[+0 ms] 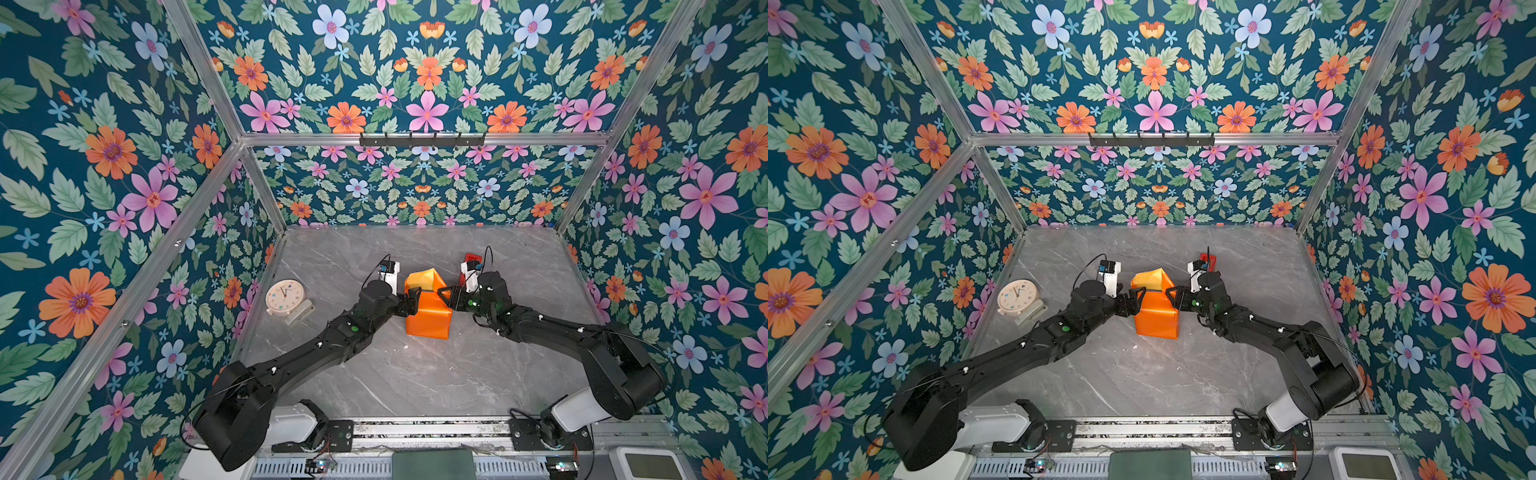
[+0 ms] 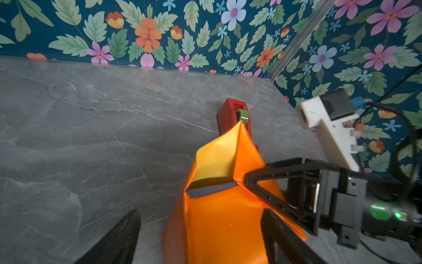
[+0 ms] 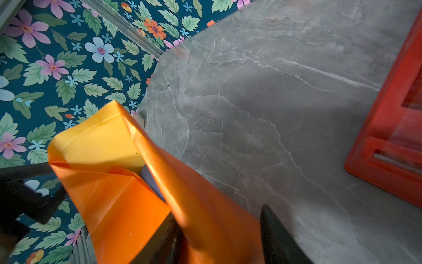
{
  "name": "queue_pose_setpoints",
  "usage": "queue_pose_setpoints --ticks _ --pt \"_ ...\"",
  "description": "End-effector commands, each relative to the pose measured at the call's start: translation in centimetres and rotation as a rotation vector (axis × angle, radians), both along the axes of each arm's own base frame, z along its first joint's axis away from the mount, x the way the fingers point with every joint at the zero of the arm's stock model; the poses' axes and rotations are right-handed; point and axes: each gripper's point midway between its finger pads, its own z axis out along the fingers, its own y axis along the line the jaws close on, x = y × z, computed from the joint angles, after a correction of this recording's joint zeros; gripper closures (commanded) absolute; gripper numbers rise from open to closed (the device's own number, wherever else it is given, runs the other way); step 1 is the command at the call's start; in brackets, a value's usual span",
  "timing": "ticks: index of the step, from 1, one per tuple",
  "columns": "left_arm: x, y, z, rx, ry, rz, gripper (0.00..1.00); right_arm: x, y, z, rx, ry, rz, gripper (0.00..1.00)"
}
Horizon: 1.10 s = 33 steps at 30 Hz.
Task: Wrap a gift box in wrapping paper
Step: Fold the seventh fold of the wrapping paper on the gift box.
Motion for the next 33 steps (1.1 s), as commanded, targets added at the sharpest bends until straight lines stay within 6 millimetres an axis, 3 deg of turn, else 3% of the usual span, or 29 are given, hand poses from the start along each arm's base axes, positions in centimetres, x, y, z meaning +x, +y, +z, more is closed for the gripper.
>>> queue_pose_setpoints --ticks 1,5,7,16,26,33 --pt "-0.5 2.2 0.1 0.005 0.011 0.038 0.17 -2.8 -1.9 -4.9 -0.140 0.177 -0.004 0.46" --pt "0.5 5.7 -1.0 -0.038 0.103 0.134 0.21 -2.8 -1.9 -4.6 -0.136 0.169 -0.002 0.46" --pt "0.9 6.1 -1.7 -0.028 0.144 0.150 0.23 -2.8 -1.9 -4.5 -0.135 0.167 -0.002 0.46" --pt "1.8 2.2 -3.0 -0.020 0.189 0.036 0.25 -2.8 -1.9 -4.2 -0.136 0.159 0.002 0.47" --pt "2.0 0.4 -3.9 -0.025 0.199 -0.030 0.25 -2.9 -2.0 -3.9 -0.137 0.152 0.002 0.47" --pt "1.8 0.3 -3.7 -0.022 0.182 -0.043 0.24 -2.9 -1.9 -3.9 -0.136 0.154 0.005 0.47"
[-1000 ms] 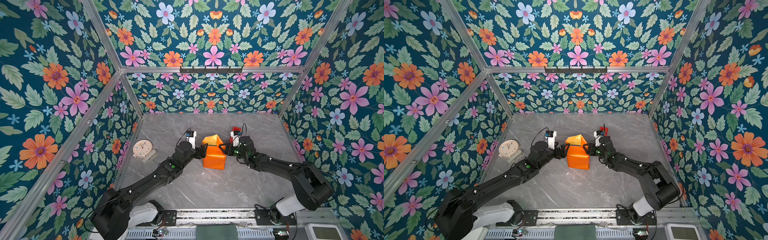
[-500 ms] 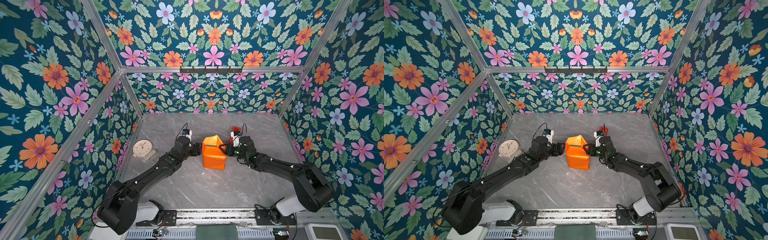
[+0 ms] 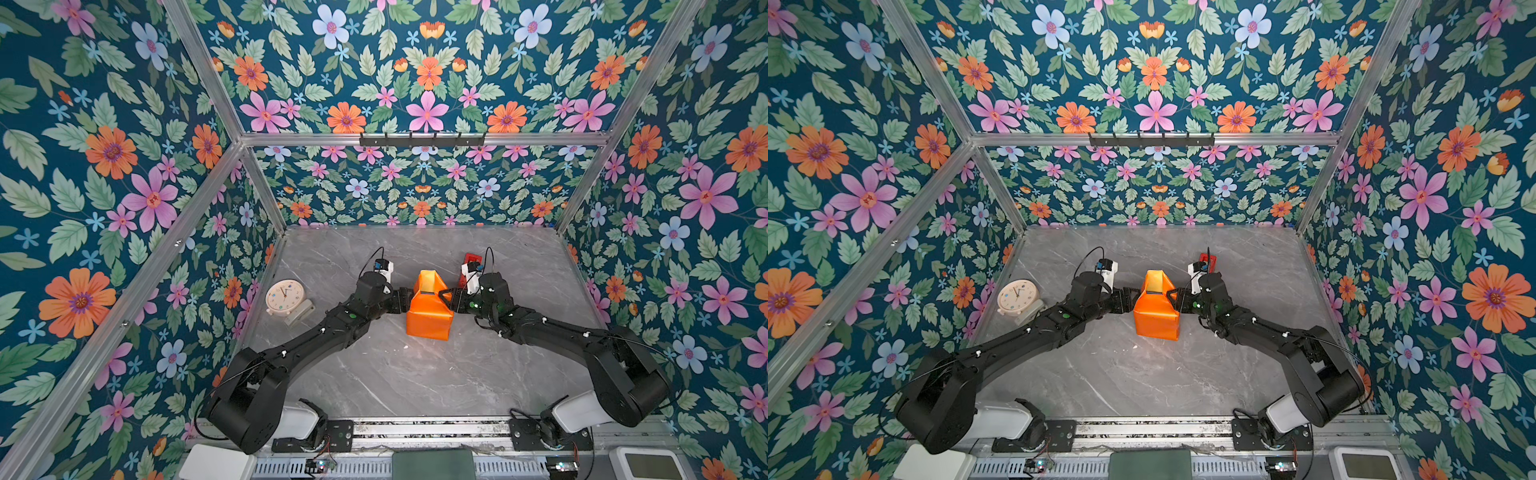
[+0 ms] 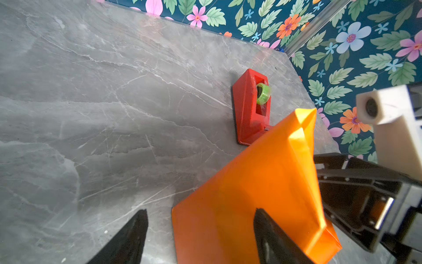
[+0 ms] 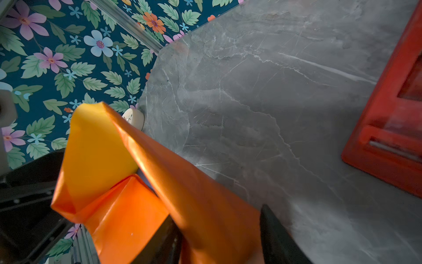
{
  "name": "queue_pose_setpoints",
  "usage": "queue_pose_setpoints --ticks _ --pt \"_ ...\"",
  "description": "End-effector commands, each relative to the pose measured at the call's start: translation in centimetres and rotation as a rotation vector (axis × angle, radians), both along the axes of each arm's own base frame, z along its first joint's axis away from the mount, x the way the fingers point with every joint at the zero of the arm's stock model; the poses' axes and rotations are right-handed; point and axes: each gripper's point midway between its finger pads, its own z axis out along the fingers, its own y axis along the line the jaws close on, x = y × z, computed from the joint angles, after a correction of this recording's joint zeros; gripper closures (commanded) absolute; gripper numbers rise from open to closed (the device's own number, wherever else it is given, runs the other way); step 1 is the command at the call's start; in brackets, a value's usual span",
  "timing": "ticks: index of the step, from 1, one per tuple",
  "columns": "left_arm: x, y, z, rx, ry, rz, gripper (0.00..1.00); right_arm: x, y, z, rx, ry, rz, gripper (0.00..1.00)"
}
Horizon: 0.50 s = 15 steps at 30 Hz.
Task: Wrap a gift box in wrapping paper
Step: Fold the seventh fold of the wrapping paper on the gift box.
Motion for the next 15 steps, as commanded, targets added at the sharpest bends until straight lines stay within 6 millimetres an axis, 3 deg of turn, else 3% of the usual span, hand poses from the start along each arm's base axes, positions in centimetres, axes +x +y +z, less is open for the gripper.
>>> queue_pose_setpoints --ticks 1,15 --pt "0.0 -0.3 0.9 -0.009 -0.043 -0.023 0.24 -2.1 -1.7 -4.2 -0.121 0.148 -0.008 0.47" --pt "0.7 -2.0 -1.4 0.038 -0.007 -0.101 0.22 -2.0 -1.4 -3.9 -0.117 0.139 0.004 0.47"
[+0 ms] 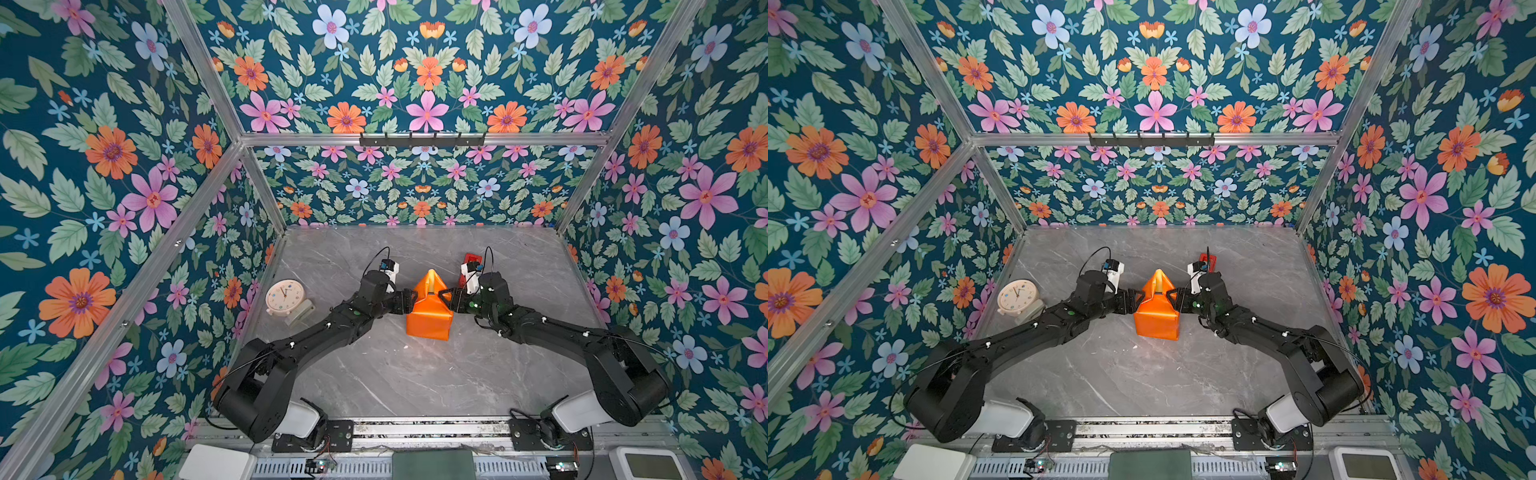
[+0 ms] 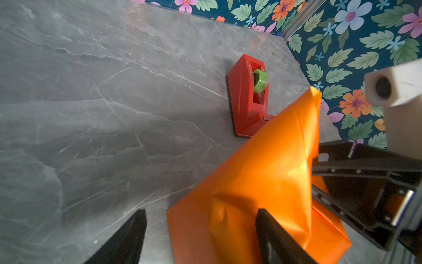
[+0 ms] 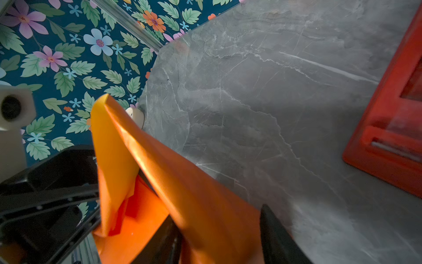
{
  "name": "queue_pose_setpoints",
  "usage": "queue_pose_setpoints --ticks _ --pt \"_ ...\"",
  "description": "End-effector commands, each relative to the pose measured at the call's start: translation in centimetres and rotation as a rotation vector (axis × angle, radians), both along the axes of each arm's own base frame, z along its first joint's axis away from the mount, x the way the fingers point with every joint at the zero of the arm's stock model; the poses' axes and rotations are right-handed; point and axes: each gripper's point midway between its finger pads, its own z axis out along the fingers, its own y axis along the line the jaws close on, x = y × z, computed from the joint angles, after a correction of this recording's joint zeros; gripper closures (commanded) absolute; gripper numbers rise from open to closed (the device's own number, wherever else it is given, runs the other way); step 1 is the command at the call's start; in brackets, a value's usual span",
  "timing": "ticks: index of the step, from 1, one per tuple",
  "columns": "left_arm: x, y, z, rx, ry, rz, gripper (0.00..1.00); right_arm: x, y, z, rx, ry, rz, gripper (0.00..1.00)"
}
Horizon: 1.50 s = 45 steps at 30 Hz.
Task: Wrap a gift box in wrapping paper
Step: Fold the seventh fold of the wrapping paper on the gift box.
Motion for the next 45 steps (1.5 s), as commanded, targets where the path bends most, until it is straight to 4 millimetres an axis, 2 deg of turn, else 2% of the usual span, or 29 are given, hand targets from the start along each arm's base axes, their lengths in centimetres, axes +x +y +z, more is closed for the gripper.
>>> queue_pose_setpoints --ticks 1,9,17,22,28,31,36,45 --pt "0.4 -0.8 -0.1 0.010 -0.023 -0.039 0.22 -2.0 -1.5 -3.9 -0.117 0.136 0.000 0.47" --pt "1.1 0.1 -2.1 0.072 -0.010 -0.031 0.20 -2.1 -1.4 -3.6 -0.129 0.118 0.021 0.47" --pt "1.9 0.6 -1.0 0.027 -0.023 -0.024 0.17 -2.0 -1.2 -3.0 -0.134 0.098 0.041 0.47" --pt "1.2 0.3 0.7 -0.043 -0.050 -0.051 0.16 -1.8 -0.9 -2.5 -0.128 0.093 0.053 0.47" --pt "0.7 0.8 0.0 -0.008 -0.030 -0.063 0.16 -1.8 -0.9 -2.7 -0.131 0.096 0.056 0.47" --pt "0.2 0.7 0.5 -0.017 -0.029 -0.079 0.17 -1.9 -0.8 -2.8 -0.131 0.099 0.058 0.47" --pt "-0.6 2.3 1.6 -0.033 -0.059 -0.019 0.17 -1.9 -0.9 -2.7 -0.130 0.098 0.057 0.47" --pt "-2.2 1.7 0.5 -0.050 -0.006 -0.085 0.20 -1.9 -0.9 -2.7 -0.127 0.097 0.054 0.47"
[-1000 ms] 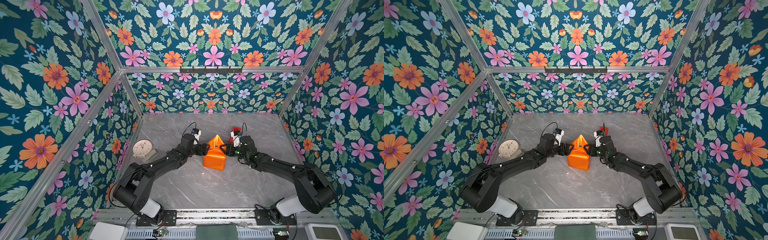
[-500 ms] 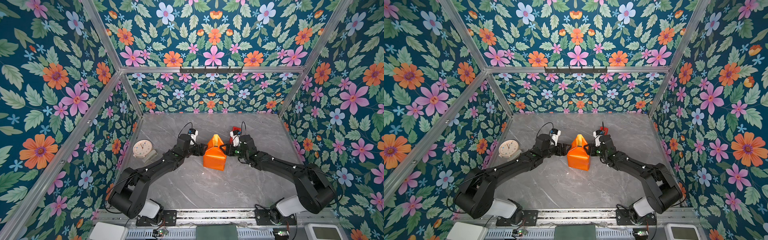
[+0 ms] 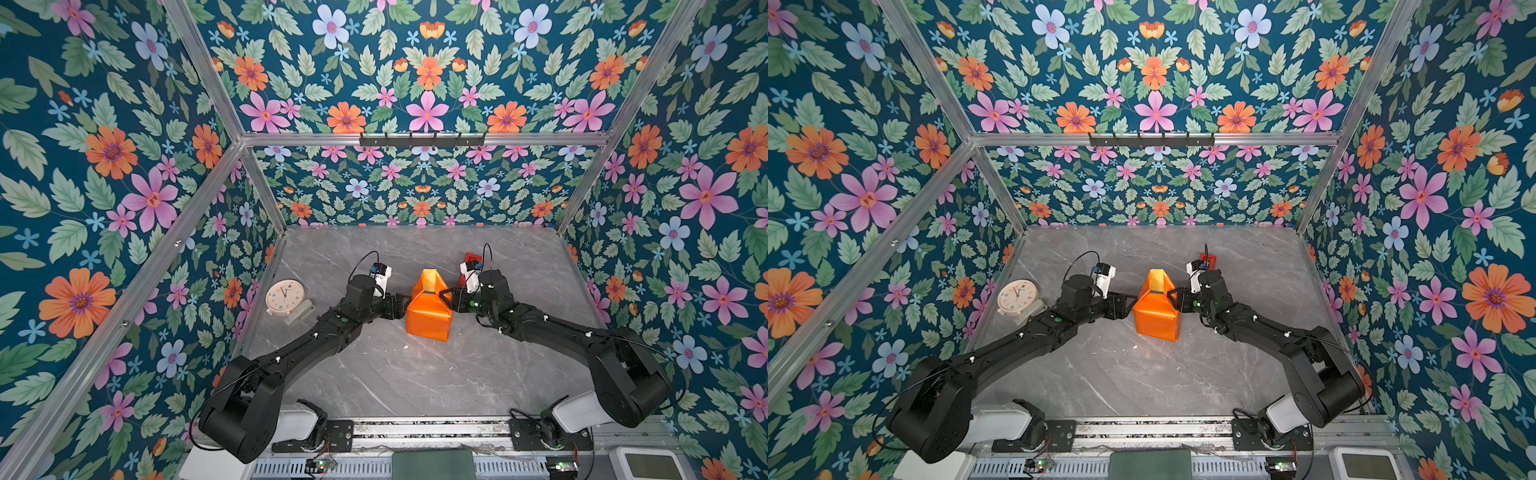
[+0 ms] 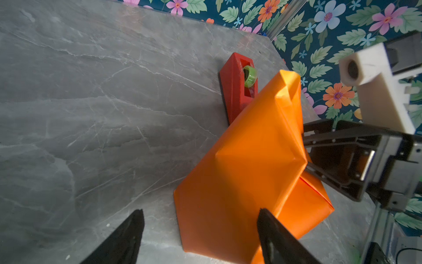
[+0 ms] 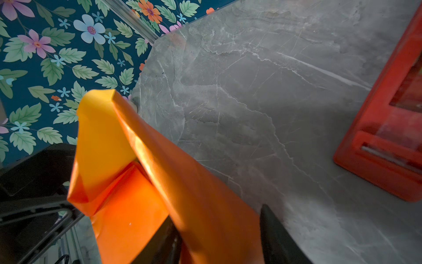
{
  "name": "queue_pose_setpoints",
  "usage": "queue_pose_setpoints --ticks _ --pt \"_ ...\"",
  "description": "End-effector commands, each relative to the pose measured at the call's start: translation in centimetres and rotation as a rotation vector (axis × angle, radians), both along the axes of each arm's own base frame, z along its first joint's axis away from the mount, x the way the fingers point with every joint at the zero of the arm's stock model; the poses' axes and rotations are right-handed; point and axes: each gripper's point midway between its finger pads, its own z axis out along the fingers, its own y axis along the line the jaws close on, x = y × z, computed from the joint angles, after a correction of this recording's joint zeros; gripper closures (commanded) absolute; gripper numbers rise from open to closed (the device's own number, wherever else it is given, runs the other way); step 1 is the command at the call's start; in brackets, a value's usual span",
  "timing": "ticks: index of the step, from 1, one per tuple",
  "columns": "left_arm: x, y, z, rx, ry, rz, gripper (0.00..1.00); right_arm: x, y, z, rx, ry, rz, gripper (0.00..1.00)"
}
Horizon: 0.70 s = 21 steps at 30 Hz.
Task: Wrap a gift box in wrapping paper
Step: Fold the seventh fold of the wrapping paper on the gift box.
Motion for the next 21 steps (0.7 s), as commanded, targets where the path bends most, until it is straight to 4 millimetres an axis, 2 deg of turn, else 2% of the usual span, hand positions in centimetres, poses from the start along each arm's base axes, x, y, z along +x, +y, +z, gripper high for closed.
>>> queue_pose_setpoints --ticks 1,21 --pt "-0.2 -0.4 -0.4 -0.006 0.018 -0.027 0.20 -1.9 -0.9 -3.0 -0.082 0.109 0.018 0.47" --pt "2.7 -2.8 -1.9 0.027 0.035 -0.074 0.21 -2.1 -0.8 -3.0 -0.080 0.098 0.035 0.47"
